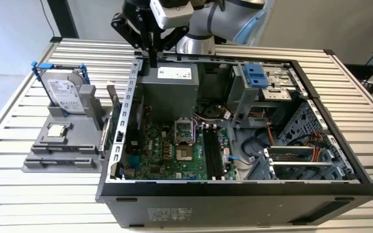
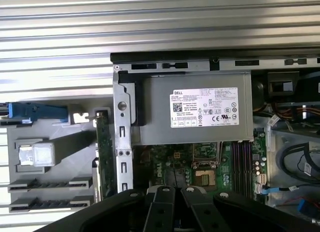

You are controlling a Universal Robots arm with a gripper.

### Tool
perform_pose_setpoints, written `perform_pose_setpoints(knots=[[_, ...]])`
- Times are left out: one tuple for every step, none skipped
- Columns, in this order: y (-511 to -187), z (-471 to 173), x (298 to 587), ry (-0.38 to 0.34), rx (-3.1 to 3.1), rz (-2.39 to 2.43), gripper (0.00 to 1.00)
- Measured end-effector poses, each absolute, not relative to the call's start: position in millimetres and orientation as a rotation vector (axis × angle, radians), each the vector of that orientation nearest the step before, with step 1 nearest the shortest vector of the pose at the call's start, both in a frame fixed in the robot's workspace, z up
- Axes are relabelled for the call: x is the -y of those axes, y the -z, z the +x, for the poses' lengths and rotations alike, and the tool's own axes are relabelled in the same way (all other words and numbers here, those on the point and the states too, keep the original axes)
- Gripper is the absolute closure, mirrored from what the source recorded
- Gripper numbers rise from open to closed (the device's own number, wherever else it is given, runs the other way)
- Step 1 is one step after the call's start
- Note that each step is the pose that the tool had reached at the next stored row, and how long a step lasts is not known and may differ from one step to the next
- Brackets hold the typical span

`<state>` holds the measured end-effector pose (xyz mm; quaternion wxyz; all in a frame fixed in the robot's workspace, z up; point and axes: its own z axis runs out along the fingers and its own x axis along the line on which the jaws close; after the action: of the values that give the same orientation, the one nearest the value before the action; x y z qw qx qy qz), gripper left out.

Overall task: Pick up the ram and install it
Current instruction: 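Reach for the ram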

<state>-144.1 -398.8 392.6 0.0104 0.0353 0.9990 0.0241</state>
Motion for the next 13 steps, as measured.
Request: perform_pose_setpoints(knots=[[-392.6,-144.9,398.8,-0.075,-3.118,0.110,1.00],[-392.6,-145.7,398.8,-0.075,-3.118,0.110,1.00],[-392.6,-146.8,398.8,-0.075,-3.118,0.110,1.00],[-392.6,-148.0,398.8,-0.075,-3.118,0.110,1.00],[-392.7,-149.1,398.8,-0.075,-3.118,0.110,1.00],[-392.7,-150.4,398.8,-0.075,-3.118,0.110,1.00],[-392.6,-151.8,398.8,-0.075,-3.118,0.110,1.00],[-392.6,-153.1,398.8,-0.075,-3.118,0.110,1.00],[-392.6,-154.5,398.8,-0.075,-3.118,0.110,1.00],[-392.6,-156.1,398.8,-0.075,-3.118,0.110,1.00],[-392.6,-157.5,398.8,-0.075,-3.118,0.109,1.00],[-392.6,-159.1,398.8,-0.075,-3.118,0.109,1.00],[-392.6,-160.6,398.8,-0.075,-3.118,0.109,1.00]])
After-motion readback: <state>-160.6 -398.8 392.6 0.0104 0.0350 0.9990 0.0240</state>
